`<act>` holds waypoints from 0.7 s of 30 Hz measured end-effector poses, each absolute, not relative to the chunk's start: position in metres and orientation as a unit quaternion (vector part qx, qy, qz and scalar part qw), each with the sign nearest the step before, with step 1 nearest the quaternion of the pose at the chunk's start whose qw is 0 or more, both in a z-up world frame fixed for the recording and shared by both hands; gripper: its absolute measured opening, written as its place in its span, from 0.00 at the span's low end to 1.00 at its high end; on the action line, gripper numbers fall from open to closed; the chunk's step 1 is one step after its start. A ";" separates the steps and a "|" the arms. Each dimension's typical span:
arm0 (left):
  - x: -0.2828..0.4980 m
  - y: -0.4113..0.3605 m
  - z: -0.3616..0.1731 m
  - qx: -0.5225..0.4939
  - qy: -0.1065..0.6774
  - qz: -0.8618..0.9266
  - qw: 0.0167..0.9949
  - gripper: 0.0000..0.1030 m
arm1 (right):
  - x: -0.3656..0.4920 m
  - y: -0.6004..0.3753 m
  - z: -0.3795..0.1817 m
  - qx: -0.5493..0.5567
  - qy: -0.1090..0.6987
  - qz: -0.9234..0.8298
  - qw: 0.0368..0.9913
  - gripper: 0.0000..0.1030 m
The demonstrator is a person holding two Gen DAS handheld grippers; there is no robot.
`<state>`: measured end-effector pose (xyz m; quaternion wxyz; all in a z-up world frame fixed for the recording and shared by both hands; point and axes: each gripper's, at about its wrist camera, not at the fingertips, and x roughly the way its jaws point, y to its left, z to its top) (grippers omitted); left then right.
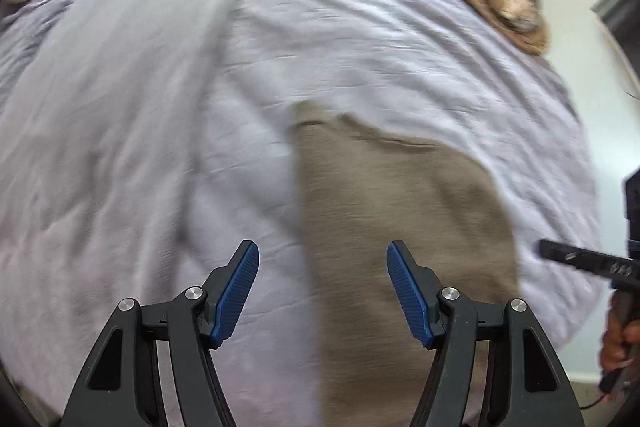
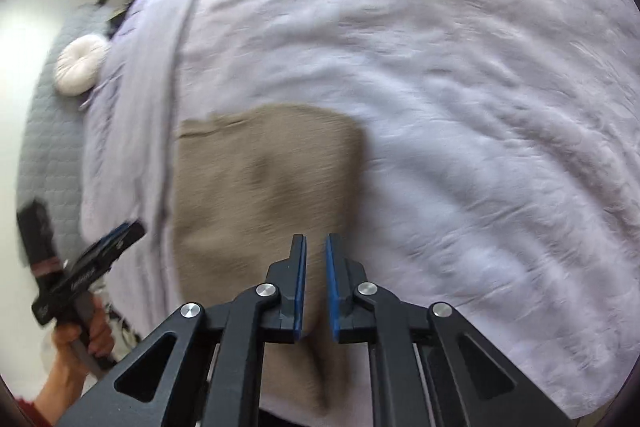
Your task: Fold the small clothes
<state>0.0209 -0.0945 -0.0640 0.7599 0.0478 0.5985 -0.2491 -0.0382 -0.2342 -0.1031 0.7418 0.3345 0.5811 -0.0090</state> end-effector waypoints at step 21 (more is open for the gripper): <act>-0.020 -0.097 -0.112 0.068 0.649 -0.209 0.728 0.68 | -0.058 -0.179 -0.140 0.269 0.631 -0.030 0.727 0.09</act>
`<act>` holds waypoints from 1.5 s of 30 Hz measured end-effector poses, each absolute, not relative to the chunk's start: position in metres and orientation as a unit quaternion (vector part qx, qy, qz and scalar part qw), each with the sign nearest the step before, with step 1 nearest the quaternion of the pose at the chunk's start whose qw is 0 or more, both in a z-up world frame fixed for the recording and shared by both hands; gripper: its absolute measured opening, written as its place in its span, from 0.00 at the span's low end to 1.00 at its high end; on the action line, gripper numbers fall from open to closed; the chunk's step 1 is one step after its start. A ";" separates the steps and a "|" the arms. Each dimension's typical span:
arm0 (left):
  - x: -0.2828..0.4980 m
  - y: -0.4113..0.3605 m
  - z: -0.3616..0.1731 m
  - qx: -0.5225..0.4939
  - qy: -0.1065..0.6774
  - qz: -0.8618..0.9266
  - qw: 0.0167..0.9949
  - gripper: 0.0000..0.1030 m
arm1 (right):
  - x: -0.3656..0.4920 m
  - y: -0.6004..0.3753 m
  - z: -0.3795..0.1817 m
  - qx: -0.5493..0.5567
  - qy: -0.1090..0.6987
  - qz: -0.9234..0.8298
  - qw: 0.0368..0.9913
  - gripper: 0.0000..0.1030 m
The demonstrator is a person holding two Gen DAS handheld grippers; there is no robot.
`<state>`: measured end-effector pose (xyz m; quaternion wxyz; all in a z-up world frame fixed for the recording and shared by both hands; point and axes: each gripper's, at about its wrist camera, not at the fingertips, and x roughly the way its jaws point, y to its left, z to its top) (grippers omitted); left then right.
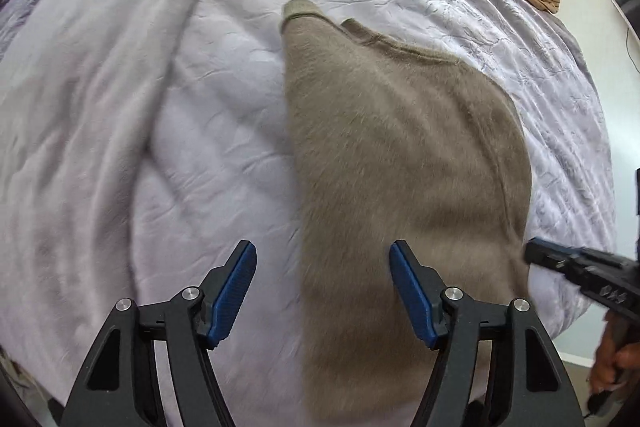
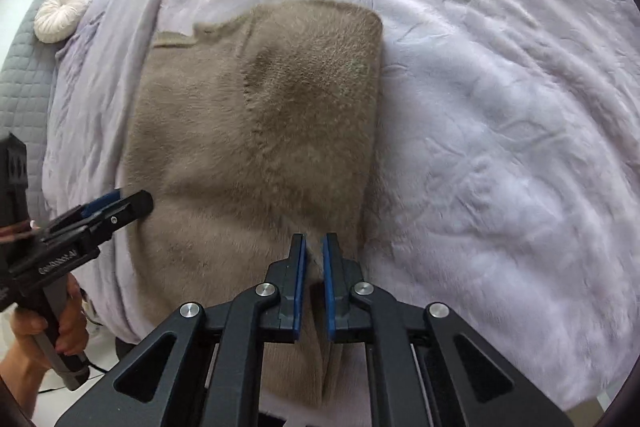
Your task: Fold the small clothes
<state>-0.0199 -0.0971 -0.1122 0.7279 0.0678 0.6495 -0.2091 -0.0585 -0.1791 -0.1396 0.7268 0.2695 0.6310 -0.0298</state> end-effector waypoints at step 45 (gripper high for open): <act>-0.053 -0.045 -0.091 0.111 0.665 -0.151 0.723 0.81 | -0.082 -0.143 -0.110 0.264 0.671 -0.068 0.689 0.11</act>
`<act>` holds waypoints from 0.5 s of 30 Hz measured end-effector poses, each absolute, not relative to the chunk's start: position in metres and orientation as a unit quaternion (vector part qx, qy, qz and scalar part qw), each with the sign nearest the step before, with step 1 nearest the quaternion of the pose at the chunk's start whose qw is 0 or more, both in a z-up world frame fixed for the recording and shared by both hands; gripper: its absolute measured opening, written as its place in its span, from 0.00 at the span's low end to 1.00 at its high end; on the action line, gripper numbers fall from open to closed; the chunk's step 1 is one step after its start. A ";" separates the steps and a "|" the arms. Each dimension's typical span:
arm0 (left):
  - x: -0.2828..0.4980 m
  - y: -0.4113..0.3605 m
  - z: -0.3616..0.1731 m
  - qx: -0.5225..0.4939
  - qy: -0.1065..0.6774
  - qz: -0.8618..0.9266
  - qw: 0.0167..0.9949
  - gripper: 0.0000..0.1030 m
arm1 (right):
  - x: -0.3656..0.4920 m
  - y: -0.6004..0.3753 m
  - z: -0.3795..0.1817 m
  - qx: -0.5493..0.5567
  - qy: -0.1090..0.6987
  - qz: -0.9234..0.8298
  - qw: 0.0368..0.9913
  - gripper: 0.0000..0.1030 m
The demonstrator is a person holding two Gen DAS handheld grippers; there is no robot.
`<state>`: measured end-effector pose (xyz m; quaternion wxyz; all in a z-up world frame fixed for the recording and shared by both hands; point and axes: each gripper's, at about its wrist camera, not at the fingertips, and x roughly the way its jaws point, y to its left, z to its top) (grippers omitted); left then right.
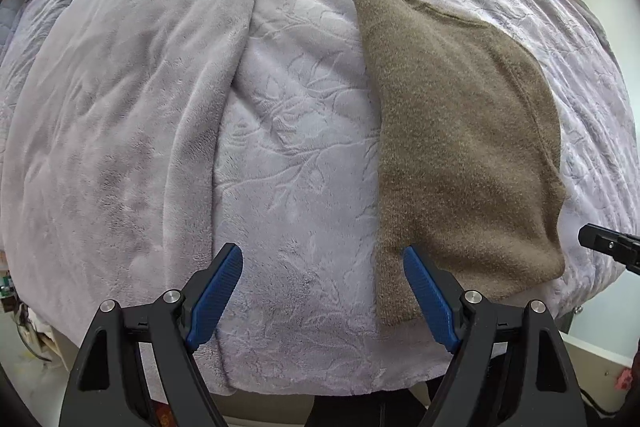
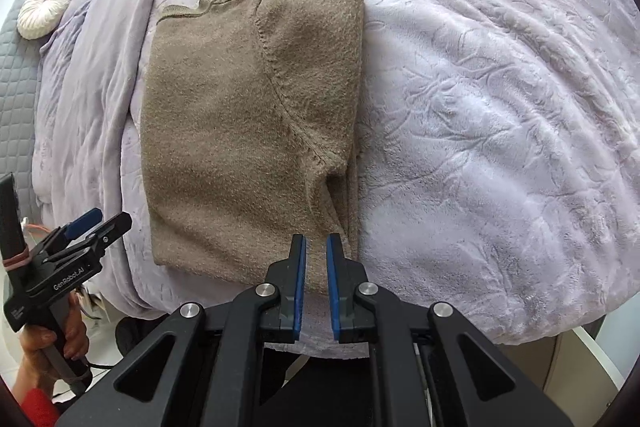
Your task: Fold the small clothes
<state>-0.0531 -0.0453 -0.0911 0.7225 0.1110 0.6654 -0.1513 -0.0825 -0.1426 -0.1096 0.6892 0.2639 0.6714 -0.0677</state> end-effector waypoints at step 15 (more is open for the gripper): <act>-0.044 -0.067 -0.051 0.117 0.644 -0.178 0.734 0.81 | -0.044 -0.140 -0.067 0.245 0.644 -0.074 0.721 0.32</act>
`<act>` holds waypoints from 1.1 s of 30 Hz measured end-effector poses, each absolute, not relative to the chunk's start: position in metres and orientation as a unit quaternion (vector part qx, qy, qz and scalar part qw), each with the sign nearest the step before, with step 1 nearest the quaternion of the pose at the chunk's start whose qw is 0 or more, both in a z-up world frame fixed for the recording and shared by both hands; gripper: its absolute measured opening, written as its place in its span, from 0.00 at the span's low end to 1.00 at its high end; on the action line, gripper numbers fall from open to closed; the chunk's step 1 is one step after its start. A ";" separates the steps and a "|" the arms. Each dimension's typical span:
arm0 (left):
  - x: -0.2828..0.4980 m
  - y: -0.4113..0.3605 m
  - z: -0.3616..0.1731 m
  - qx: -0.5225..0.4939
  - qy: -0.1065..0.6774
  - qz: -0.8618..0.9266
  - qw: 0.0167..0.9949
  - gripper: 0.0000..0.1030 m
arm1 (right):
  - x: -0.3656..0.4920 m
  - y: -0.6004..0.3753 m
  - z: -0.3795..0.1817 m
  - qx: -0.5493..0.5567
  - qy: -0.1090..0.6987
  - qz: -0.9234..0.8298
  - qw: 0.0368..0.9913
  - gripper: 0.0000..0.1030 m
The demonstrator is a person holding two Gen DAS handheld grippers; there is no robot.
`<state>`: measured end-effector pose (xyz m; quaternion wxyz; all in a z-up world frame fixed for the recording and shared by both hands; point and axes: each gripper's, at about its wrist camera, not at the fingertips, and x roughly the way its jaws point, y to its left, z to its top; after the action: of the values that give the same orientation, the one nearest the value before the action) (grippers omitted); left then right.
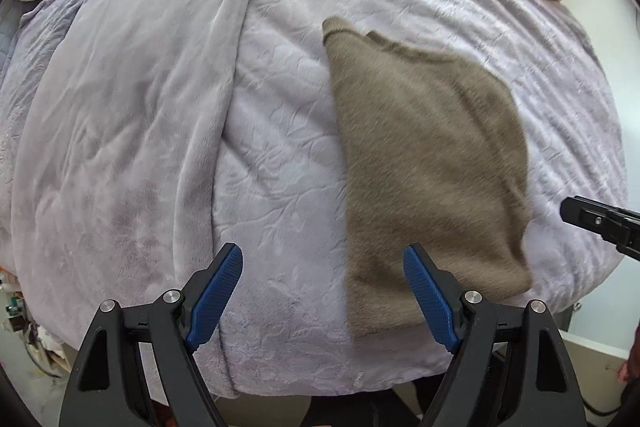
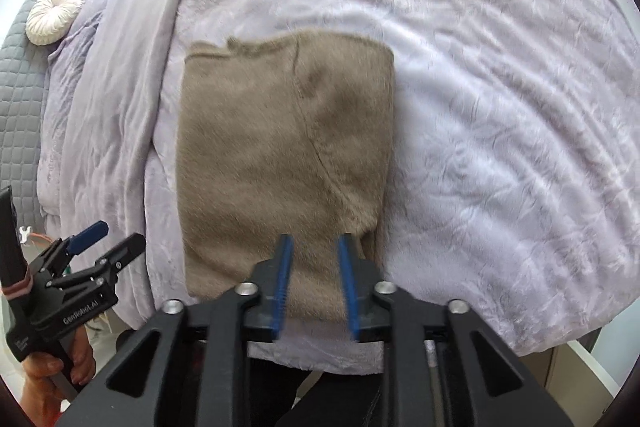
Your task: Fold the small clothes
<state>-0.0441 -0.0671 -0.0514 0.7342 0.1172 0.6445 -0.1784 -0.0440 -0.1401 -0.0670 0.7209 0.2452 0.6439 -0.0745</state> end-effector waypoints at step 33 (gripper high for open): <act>-0.025 -0.120 0.004 0.165 0.623 -0.134 0.753 1.00 | -0.020 -0.154 -0.025 0.198 0.639 -0.135 0.731 0.95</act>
<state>-0.0248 -0.1203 0.0041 0.7527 0.1649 0.6232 -0.1338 -0.0203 -0.1542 -0.0253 0.7313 0.1979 0.6386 -0.1349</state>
